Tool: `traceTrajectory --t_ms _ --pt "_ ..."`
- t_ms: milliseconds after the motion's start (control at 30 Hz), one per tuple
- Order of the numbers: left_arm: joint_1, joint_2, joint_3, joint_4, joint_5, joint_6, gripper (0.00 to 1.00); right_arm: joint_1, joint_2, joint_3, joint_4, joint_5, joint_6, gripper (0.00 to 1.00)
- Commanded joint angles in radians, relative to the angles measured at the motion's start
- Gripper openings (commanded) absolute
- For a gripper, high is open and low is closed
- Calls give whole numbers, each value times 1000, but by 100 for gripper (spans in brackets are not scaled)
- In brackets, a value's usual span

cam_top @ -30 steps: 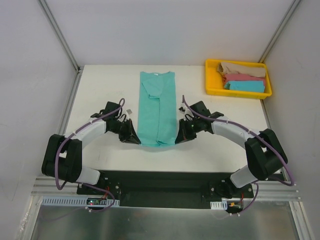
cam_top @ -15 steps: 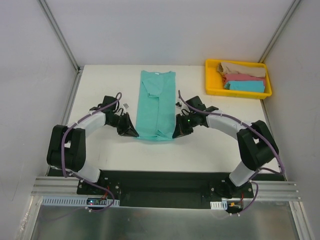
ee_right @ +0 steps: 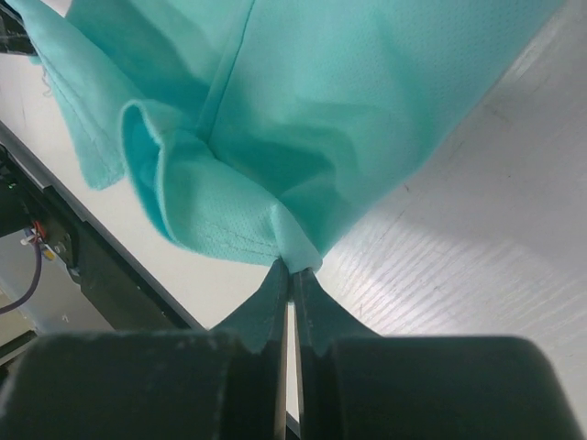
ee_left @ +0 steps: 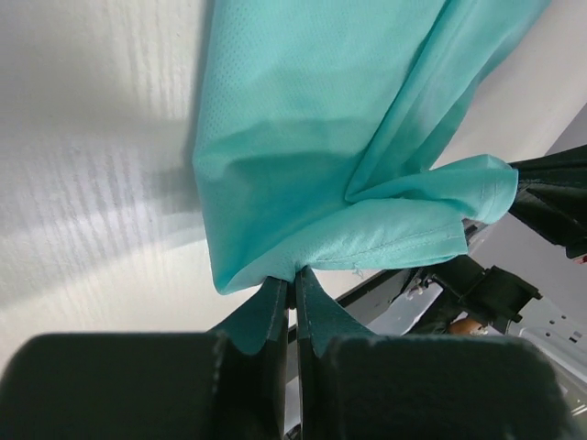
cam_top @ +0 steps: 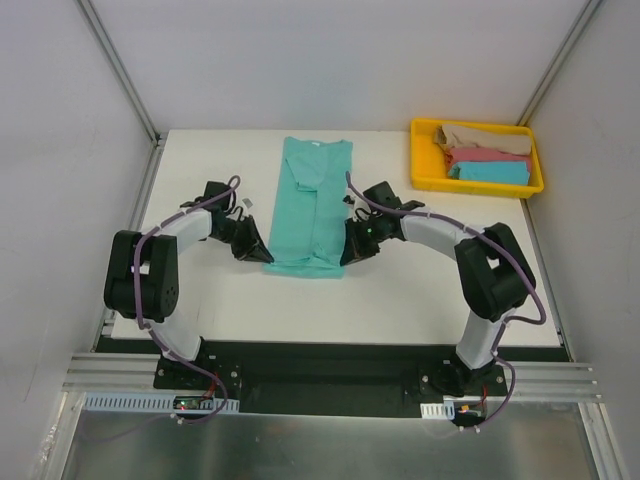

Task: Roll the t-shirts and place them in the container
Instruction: Roll the T-shirt to the center of the board.

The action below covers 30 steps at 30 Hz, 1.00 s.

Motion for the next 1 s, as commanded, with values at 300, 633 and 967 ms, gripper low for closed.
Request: traceTrajectory --t_ms 300,633,967 --pt "36 -77 180 -69 -73 159 44 -19 -80 129 -117 51 -193 43" --pt "28 -170 -8 -83 91 262 0 35 -157 13 -150 -45 -253 22" --pt "5 48 102 -102 113 323 0 87 15 108 -76 -88 -249 12"
